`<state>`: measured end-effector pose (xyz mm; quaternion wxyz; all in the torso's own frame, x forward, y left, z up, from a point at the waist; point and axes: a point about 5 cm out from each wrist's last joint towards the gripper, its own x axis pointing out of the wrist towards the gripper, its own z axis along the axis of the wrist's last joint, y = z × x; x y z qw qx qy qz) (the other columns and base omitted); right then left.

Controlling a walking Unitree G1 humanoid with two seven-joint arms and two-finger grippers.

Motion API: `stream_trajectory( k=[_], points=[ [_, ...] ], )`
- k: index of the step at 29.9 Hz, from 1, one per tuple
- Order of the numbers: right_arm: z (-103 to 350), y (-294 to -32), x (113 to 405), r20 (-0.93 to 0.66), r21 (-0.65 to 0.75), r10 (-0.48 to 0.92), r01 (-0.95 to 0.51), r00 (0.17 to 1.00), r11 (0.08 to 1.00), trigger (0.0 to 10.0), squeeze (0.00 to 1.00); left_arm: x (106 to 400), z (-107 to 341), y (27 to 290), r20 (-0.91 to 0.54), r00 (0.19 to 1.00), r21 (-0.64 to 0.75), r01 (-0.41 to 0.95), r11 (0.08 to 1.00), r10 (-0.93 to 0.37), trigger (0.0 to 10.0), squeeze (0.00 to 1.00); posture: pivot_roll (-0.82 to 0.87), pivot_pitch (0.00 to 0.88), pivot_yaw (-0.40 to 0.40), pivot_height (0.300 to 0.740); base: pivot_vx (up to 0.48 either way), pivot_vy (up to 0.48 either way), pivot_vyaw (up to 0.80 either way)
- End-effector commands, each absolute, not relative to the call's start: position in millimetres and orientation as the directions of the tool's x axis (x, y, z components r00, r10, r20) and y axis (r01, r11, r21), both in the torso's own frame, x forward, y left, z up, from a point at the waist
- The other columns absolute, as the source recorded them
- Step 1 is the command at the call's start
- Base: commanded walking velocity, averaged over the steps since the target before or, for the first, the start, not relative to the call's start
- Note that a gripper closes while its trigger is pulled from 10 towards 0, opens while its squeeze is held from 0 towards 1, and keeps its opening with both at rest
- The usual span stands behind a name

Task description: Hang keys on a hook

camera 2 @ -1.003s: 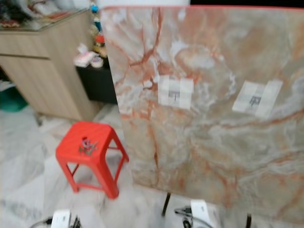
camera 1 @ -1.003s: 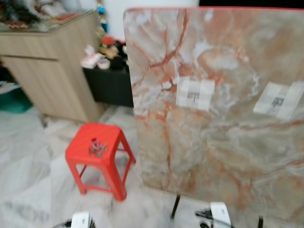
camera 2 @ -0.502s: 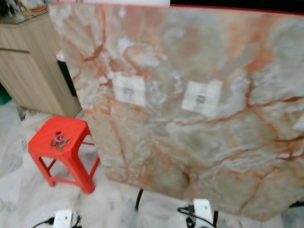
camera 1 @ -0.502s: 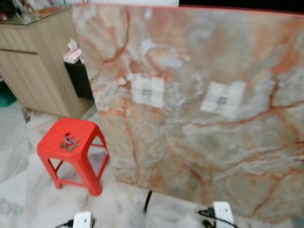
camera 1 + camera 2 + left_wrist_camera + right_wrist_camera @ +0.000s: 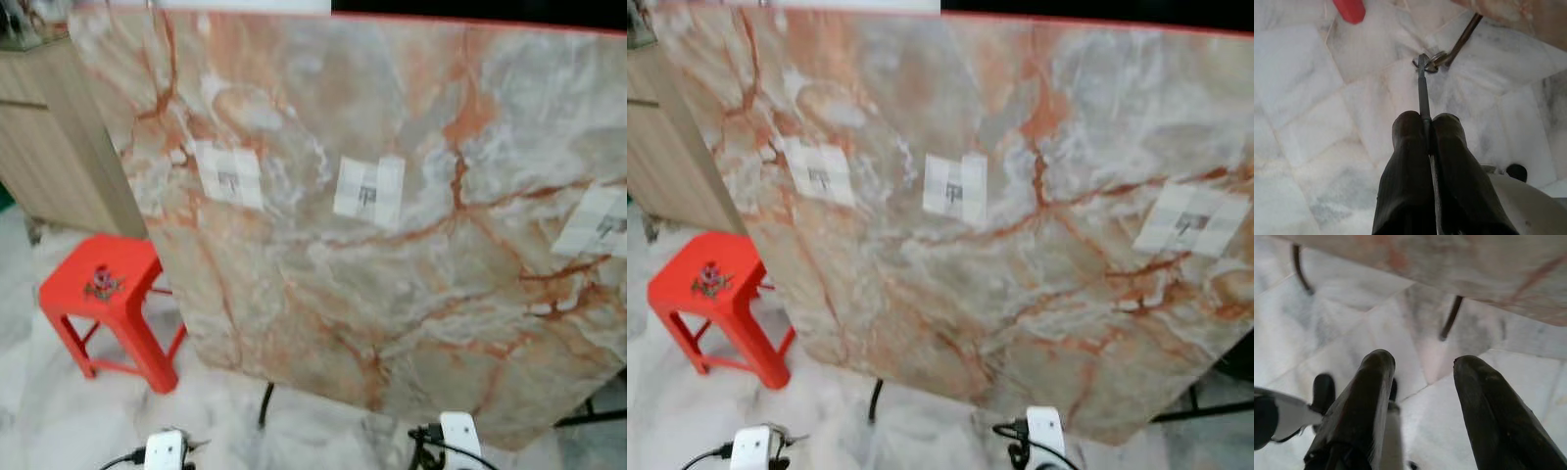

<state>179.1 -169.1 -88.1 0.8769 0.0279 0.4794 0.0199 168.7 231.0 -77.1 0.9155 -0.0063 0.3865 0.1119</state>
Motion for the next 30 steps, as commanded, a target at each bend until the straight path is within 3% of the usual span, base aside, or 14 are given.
stream_trajectory(
  k=[1, 5, 9, 16, 17, 21, 30],
  points=[
    [-87.8, -170.1, 179.7, -0.84, 0.069, 0.061, -0.005, 0.539, 0.998, 10.0, 0.0, 177.8, -70.9, 233.1, -0.667, 0.713, 0.088, -0.213, 0.973, 0.216, 10.0, 0.0, 0.08, 0.03, -0.017, 0.74, 0.0, 0.0, 0.0],
    [-87.7, -170.5, 179.8, -0.84, 0.07, 0.064, -0.009, 0.538, 0.997, 10.0, 0.0, 209.4, -46.5, 235.1, -0.507, 0.831, 0.101, -0.205, 0.974, 0.228, 10.0, 0.0, 0.08, 0.026, -0.018, 0.74, 0.0, 0.0, 0.0],
    [-87.6, -170.9, 179.8, -0.84, 0.07, 0.063, -0.008, 0.539, 0.998, 10.0, 0.0, 225.3, -28.1, 234.3, -0.38, 0.9, 0.1, -0.192, 0.976, 0.216, 10.0, 0.0, 0.08, 0.023, -0.016, 0.74, 0.0, 0.0, 0.0],
    [-87.1, -171.7, 180.4, -0.837, 0.071, 0.07, -0.02, 0.542, 0.997, 10.0, 0.0, 234.6, 1.4, 231.0, -0.177, 0.968, 0.052, -0.17, 0.984, 0.176, 10.0, 0.0, 0.09, 0.021, -0.021, 0.74, 0.0, 0.0, 0.0],
    [-87.1, -171.7, 180.4, -0.837, 0.071, 0.07, -0.02, 0.542, 0.997, 10.0, 0.0, 234.6, 1.4, 231.0, -0.177, 0.968, 0.052, -0.17, 0.984, 0.176, 10.0, 0.0, 0.09, 0.021, -0.021, 0.74, 0.0, 0.0, 0.0],
    [-87.0, -172.4, 180.5, -0.838, 0.068, 0.071, -0.027, 0.542, 0.997, 10.0, 0.0, 237.5, 32.7, 213.2, -0.078, 0.992, 0.067, 0.104, 0.992, -0.099, 10.0, 0.0, 0.09, 0.02, -0.022, 0.74, 0.0, 0.0, 0.0],
    [-87.0, -171.5, 180.7, -0.84, 0.071, 0.079, -0.037, 0.537, 0.997, 10.0, 0.0, 241.3, 75.2, 233.0, -0.036, 0.986, 0.141, 0.163, 0.976, -0.16, 10.0, 0.0, 0.11, 0.014, -0.017, 0.74, 0.0, 0.0, 0.0]
  ],
)
